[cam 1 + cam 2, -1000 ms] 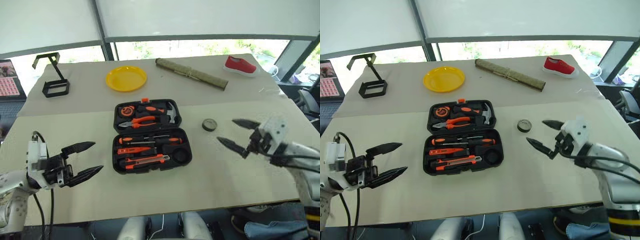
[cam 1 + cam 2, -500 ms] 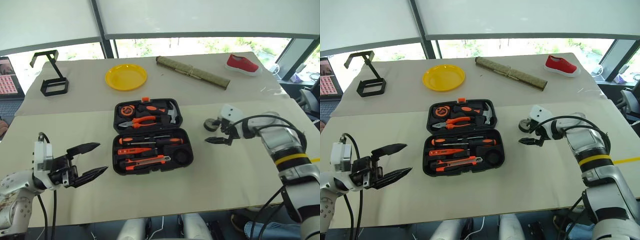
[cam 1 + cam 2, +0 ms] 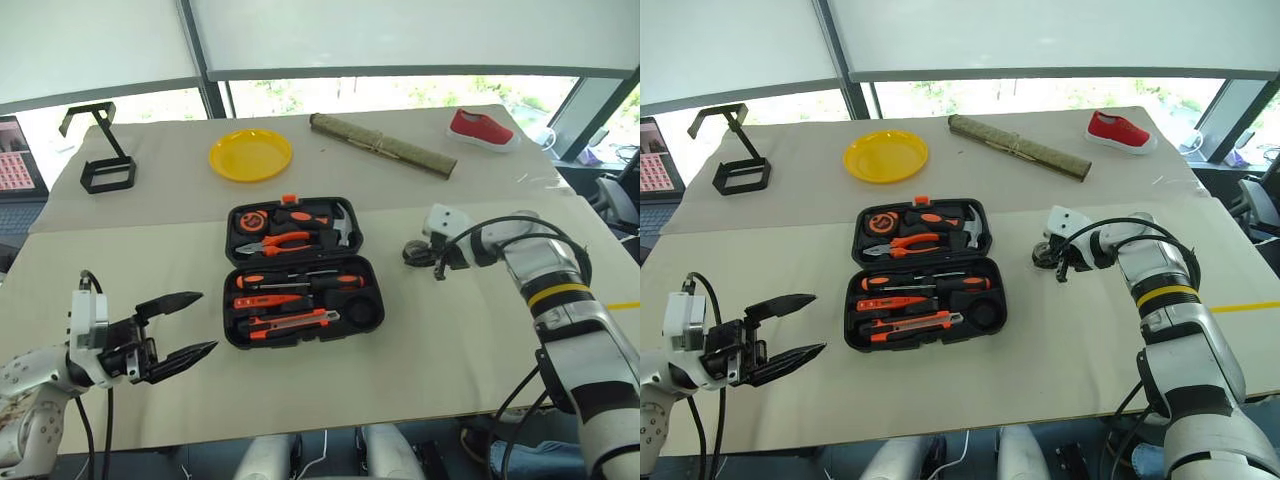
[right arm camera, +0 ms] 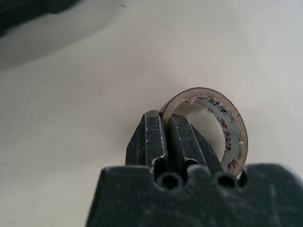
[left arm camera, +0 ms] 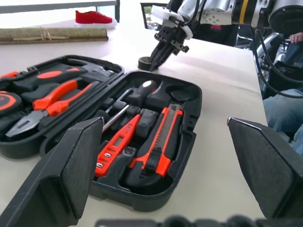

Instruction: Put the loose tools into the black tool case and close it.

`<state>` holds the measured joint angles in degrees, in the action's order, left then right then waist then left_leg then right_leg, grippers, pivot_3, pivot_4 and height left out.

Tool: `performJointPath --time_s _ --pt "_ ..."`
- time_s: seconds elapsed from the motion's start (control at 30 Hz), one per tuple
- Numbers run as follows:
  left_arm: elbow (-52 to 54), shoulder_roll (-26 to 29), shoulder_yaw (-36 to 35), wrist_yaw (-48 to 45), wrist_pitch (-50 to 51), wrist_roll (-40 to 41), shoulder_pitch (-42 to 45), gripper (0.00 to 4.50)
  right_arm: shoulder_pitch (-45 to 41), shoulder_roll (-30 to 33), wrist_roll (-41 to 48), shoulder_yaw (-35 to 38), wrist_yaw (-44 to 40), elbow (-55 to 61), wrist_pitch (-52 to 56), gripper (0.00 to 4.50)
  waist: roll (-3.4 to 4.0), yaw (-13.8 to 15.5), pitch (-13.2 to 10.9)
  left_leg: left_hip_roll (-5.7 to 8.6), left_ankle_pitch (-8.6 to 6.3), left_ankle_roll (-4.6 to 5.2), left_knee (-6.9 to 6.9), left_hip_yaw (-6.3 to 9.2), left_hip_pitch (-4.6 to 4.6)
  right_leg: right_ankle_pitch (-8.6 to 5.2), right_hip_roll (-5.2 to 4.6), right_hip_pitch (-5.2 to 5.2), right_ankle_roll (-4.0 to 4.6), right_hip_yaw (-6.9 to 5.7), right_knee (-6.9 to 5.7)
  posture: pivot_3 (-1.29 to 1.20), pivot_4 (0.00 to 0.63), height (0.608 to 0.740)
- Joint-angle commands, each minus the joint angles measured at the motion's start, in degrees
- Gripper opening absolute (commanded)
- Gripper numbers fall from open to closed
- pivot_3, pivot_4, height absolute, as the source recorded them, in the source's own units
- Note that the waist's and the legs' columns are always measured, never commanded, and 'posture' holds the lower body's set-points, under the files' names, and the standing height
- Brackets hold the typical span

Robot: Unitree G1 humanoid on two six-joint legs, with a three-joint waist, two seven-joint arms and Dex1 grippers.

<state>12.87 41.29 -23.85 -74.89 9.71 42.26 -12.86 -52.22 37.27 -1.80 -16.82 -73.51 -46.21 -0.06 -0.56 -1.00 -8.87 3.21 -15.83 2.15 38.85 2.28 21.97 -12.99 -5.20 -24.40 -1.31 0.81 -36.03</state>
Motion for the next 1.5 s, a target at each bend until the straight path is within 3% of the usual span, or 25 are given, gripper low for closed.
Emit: performJointPath --time_s 0.03,0.17,0.37,0.57,0.73,0.93,1.17,1.23,1.27,1.37,1.47,1.5 --pt "1.96 0.79 -2.12 -0.76 -1.41 -0.15 -1.3 4.5 2.38 0.0 8.97 4.44 -10.53 10.07 -1.58 0.11 0.0 0.0 0.0 0.0 0.0 0.0 -0.01 0.0 0.01 0.0 -0.01 -0.02 0.0 0.0 -0.01 0.0 0.15 0.74" --pt "1.49 0.74 -2.99 -1.77 -2.37 -0.66 -3.64 4.5 8.32 -0.36 17.82 5.1 -13.03 32.02 10.92 0.11 0.02 -0.07 -0.01 -0.02 -0.01 0.02 -0.01 0.02 0.04 0.0 -0.05 -0.04 0.0 0.02 -0.01 0.0 0.15 0.74" --pt "0.78 0.69 -3.46 -2.73 -3.29 -1.71 -6.13 4.5 13.15 -1.19 19.96 -0.31 -6.01 55.26 30.04 0.11 0.02 0.28 -0.01 -0.03 -0.03 -0.01 0.01 0.17 0.06 0.0 -0.09 -0.07 0.01 -0.02 -0.03 0.0 0.15 0.74" --pt "1.28 0.81 -3.24 -2.72 -3.25 -1.94 -6.24 4.5 11.52 1.27 12.38 -8.61 -1.69 57.32 37.16 0.11 0.02 0.69 -0.01 0.02 -0.02 -0.03 0.08 0.19 0.05 0.0 -0.13 -0.01 0.01 -0.06 0.0 0.0 0.15 0.74" --pt "1.78 1.02 -3.45 -2.72 -3.16 -1.94 -6.46 4.5 11.88 4.84 8.34 -11.22 0.42 57.28 40.37 0.11 0.02 0.51 -0.01 0.03 -0.02 -0.04 0.06 0.19 0.11 0.0 -0.11 -0.1 0.02 -0.08 0.0 0.0 0.15 0.74" --pt "1.93 0.85 -3.86 -2.7 -3.78 -2.07 -6.86 4.5 13.4 7.27 9.28 -13.12 -1.25 59.23 44.3 0.11 0.01 0.52 -0.01 0.02 -0.01 -0.04 0.07 0.2 0.09 0.0 -0.11 -0.03 0.02 -0.09 0.02 0.0 0.15 0.74" --pt "0.97 1.67 -4.14 -0.59 -3.39 -2.54 -4.08 4.5 13.5 6.86 9.63 -13.36 -1.73 58.34 43.77 2.34 -0.05 1.08 0.03 0.02 -0.03 -0.02 0.06 0.28 0.03 0.0 -0.11 0.09 0.01 -0.18 0.12 0.0 0.15 0.74" --pt "0.57 2.2 -4.25 2.44 -2.42 -4.1 -3.57 4.5 11.99 6.59 13.54 -10.19 -4.56 58.56 43.48 2.83 -0.05 1.08 0.03 0.02 -0.05 -0.02 0.04 0.29 0.03 0.0 -0.1 0.08 0.02 -0.18 0.12 0.0 0.15 0.74" --pt "0.38 2.82 -3.98 4.03 -0.92 -4.69 -3.39 4.5 11.29 7.09 15.62 -8.89 -6.53 59.03 43.88 3.32 -0.04 1.09 0.02 0.02 -0.05 -0.02 0.04 0.29 0.04 0.0 -0.1 0.06 0.01 -0.19 0.12 0.0 0.15 0.74" --pt "-0.39 4.08 -2.56 9.26 2.9 -7.04 -1.85 4.5 10.04 7.58 22.75 -3.19 -11.34 58.6 43.9 3.51 -0.06 1.03 -0.02 0.02 -0.05 -0.01 0.03 0.29 0.12 0.0 -0.07 0.01 0.01 -0.19 0.13 0.0 0.15 0.74" --pt "-1.26 4.3 -0.76 13.39 5.35 -8.93 1.12 4.5 9.31 6.23 25.65 2.24 -9.57 54.27 43.08 3.51 -0.06 0.98 -0.02 0.04 -0.05 -0.01 0.06 0.28 0.1 0.01 -0.06 0.03 0.01 -0.18 0.11 0.0 0.15 0.74" --pt "-2.71 4.0 0.09 16.34 5.03 -11.35 3.47 4.24 9.49 6.2 24.98 3.44 -8.37 51.86 41.22 3.59 -0.06 1.01 -0.02 0.05 -0.05 -0.01 0.06 0.27 0.09 0.01 -0.06 0.04 0.0 -0.18 0.09 0.0 0.15 0.74"
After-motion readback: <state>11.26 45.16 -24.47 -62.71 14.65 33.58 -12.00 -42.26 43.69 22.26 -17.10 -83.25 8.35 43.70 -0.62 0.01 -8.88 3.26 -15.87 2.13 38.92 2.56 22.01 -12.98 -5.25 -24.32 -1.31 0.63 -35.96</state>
